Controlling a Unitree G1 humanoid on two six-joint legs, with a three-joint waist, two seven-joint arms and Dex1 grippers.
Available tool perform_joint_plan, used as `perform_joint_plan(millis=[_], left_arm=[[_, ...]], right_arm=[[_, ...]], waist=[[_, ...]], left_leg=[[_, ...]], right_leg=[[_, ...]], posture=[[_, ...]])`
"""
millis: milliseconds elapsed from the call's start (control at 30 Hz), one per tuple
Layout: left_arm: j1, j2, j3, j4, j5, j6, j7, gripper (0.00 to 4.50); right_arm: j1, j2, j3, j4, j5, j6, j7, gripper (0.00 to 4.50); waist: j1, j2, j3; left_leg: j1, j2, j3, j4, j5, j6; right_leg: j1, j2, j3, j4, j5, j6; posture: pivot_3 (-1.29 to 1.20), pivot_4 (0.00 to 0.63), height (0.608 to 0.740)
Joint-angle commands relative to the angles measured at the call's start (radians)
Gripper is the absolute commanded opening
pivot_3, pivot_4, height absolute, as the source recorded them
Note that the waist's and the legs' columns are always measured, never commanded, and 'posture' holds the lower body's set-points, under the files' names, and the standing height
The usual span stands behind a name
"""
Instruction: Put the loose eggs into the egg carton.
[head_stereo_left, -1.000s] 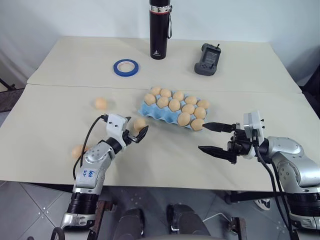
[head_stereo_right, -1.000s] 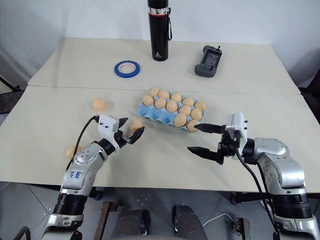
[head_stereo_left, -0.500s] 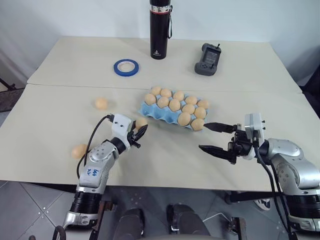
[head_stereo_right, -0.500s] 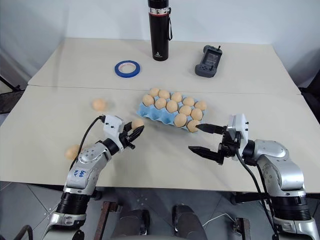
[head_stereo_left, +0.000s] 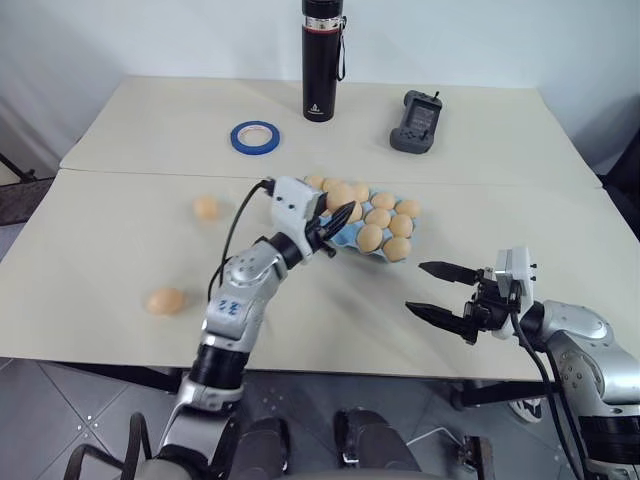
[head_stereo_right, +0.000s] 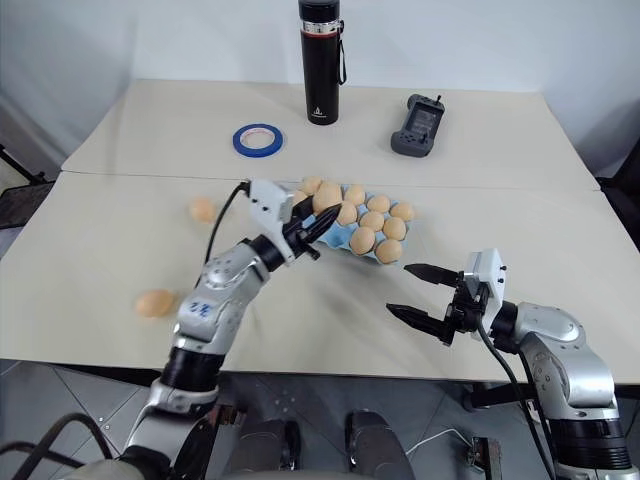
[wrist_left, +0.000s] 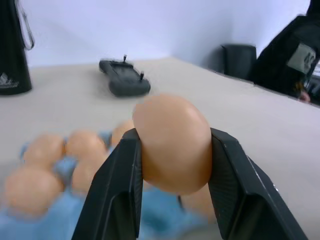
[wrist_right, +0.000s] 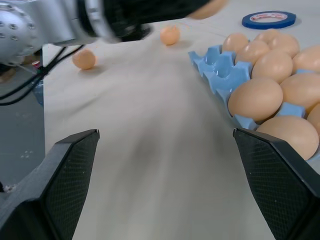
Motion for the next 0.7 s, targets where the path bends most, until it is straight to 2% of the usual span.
perform_joint_plan(millis=[33, 367, 667, 700], left_arm=[[-0.042, -0.027, -0.01, 0.093, 0.022, -0.079, -0.012, 1.45], [-0.09, -0.026, -0.007, 0.194, 0.049, -0.126, -0.018, 1.45], [-0.097, -0.04, -0.012, 0.23, 0.065, -0.159, -0.031, 4.39], [-0.096, -0.04, -0.009, 0.229, 0.064, -0.158, -0.032, 4.45]], right_arm=[[0.017, 0.006, -0.023, -0.049, 0.009, -0.018, -0.018, 4.5], [0.06, 0.003, -0.041, -0.087, 0.017, -0.018, -0.056, 4.5], [0.053, 0.004, -0.033, -0.082, 0.011, -0.022, -0.065, 4.5], [0.053, 0.004, -0.032, -0.082, 0.011, -0.023, -0.066, 4.5]], waist=[[0.0, 0.0, 0.0], [0.003, 0.0, 0.001], [0.003, -0.001, 0.001], [0.003, -0.001, 0.001]], left_leg=[[0.0, 0.0, 0.001, -0.001, 0.0, 0.0], [-0.001, 0.0, 0.0, 0.0, 0.0, 0.0], [-0.001, 0.0, 0.0, 0.0, 0.0, 0.0], [-0.001, 0.0, 0.0, 0.0, 0.0, 0.0]], right_leg=[[0.0, 0.0, 0.0, 0.0, 0.0, 0.0], [-0.001, -0.001, 0.0, -0.001, 0.0, 0.002], [-0.001, -0.001, 0.0, -0.001, 0.0, 0.002], [-0.001, -0.001, 0.0, -0.001, 0.0, 0.002]], posture=[[0.0, 0.15, 0.74], [0.0, 0.15, 0.74], [0.0, 0.15, 0.74], [0.0, 0.15, 0.74]])
